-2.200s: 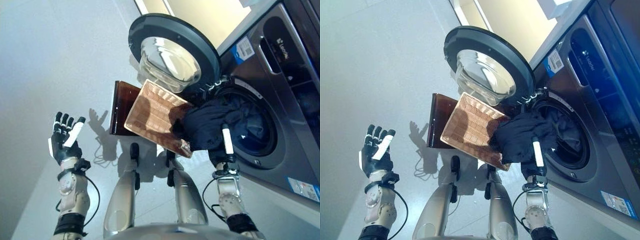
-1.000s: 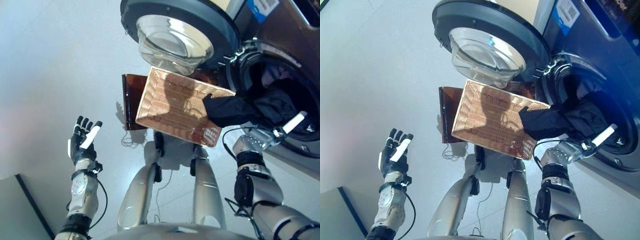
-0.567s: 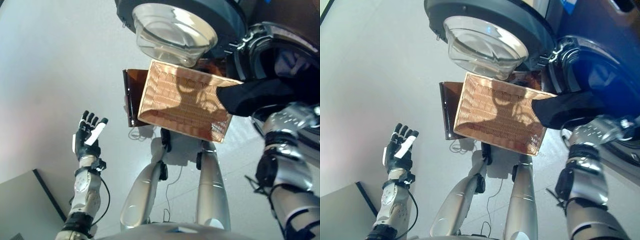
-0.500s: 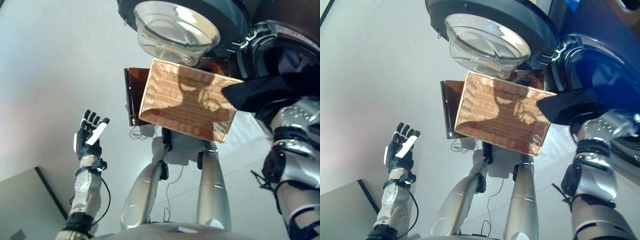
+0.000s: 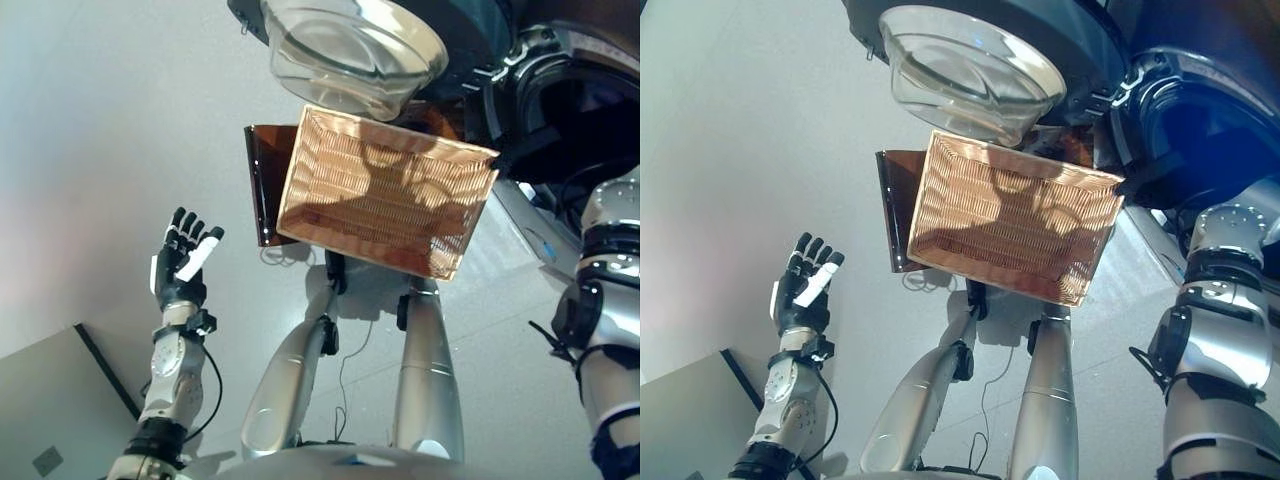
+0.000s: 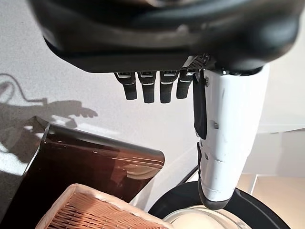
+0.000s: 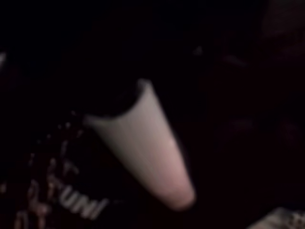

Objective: Pick up the clothes and place them into the washing machine

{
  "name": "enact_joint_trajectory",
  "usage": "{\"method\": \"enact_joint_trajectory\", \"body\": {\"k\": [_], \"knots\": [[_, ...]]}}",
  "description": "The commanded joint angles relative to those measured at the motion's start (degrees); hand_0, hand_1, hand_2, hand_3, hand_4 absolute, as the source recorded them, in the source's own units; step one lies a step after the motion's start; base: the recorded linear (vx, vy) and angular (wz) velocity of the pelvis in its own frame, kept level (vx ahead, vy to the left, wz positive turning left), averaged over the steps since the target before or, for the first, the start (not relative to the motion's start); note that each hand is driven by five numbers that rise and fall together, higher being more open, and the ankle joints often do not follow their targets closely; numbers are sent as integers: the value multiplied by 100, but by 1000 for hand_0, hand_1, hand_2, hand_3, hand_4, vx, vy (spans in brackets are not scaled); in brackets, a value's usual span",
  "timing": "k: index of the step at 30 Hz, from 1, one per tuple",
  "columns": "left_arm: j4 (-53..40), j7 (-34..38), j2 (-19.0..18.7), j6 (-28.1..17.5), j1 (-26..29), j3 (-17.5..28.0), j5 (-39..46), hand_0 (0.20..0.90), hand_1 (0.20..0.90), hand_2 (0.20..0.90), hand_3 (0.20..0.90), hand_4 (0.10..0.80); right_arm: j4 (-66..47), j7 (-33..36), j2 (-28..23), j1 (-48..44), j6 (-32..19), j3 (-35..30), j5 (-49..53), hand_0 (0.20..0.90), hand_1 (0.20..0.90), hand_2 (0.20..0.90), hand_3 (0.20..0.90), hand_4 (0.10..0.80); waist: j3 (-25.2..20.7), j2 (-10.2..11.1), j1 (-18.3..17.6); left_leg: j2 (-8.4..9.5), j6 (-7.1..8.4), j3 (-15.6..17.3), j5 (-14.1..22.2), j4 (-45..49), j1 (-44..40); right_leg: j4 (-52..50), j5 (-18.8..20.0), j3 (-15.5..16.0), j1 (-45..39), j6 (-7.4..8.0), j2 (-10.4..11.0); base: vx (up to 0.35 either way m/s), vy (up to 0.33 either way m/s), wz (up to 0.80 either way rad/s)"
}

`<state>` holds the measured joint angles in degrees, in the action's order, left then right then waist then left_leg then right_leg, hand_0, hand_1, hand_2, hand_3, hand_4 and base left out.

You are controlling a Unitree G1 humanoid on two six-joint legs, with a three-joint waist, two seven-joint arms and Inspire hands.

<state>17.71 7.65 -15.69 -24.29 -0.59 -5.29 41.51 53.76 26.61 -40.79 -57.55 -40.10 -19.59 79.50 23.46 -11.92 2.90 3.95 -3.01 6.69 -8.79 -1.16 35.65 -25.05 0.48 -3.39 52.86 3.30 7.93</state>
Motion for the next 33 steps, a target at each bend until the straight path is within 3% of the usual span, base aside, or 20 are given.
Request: {"method": "enact_joint_trajectory", "body": {"k": [1, 2, 3, 8, 9, 18, 23, 27, 33], "knots": [[-383, 161, -428, -579, -252, 332, 82, 900, 900, 900, 900, 800, -922, -154, -1244, -250, -899, 566, -945, 200, 200, 200, 200, 300, -552, 61, -21, -258, 600, -302, 102, 31, 111, 250, -219, 413, -107, -110, -135, 0, 0, 0], [-409, 166, -421, -590, -279, 365, 93, 900, 900, 900, 900, 800, -986, -116, -1160, -150, -901, 507, -1008, 266, 266, 266, 266, 347, -549, 57, -17, -254, 597, -300, 104, 32, 122, 246, -219, 413, -88, -110, -137, 0, 0, 0], [-428, 168, -428, -600, -295, 377, 89, 900, 900, 900, 900, 800, -947, -52, -1142, -91, -842, 493, -1116, 900, 900, 900, 900, 800, -530, 55, -17, -246, 593, -302, 114, 36, 118, 235, -234, 411, -90, -109, -133, 0, 0, 0], [-466, 172, -455, -645, -335, 430, 44, 900, 900, 900, 900, 800, -702, 177, -1126, 92, -429, 650, -1687, 900, 900, 900, 900, 800, -492, 60, -15, -234, 581, -276, 110, 53, 160, 217, -212, 399, -28, -114, -133, 7, 13, -1], [-485, 156, -495, -663, -352, 459, 9, 900, 900, 900, 900, 800, -584, 260, -1228, 174, -152, 845, -2118, 900, 900, 900, 900, 800, -480, 78, -14, -229, 576, -277, 142, 73, 157, 190, -240, 393, -33, -108, -128, 0, 0, 0], [-617, 26, -565, -747, -464, 588, 58, 900, 900, 900, 900, 800, -602, 325, -1313, 622, 391, 1249, -3148, 900, 900, 900, 900, 800, -417, 119, -31, -228, 559, -257, 149, 164, 250, 225, -165, 396, -7, -112, -128, -7, 2, 0], [-596, -114, -586, -764, -528, 673, 60, 900, 900, 900, 900, 800, -1023, 343, -1427, 1304, 998, 1712, -4592, 900, 900, 900, 900, 800, -363, 195, -78, -237, 552, -265, 158, 260, 287, 275, -89, 419, -42, -101, -131, -24, 1, 1], [-648, -354, -632, -773, -604, 763, 30, 900, 900, 900, 900, 800, -1474, 211, -1597, 2016, 1552, 2202, -6318, 900, 900, 900, 900, 800, -344, 259, -114, -243, 543, -291, 150, 369, 382, 304, -32, 436, -54, -89, -127, -31, -3, 4], [-681, -447, -659, -775, -625, 824, -39, 900, 900, 900, 900, 800, -1603, 247, -1667, 2310, 1872, 2510, -7478, 900, 900, 900, 900, 800, -389, 303, -102, -237, 526, -336, 142, 411, 431, 361, 9, 478, -85, -75, -113, -7, 2, 2]]}}
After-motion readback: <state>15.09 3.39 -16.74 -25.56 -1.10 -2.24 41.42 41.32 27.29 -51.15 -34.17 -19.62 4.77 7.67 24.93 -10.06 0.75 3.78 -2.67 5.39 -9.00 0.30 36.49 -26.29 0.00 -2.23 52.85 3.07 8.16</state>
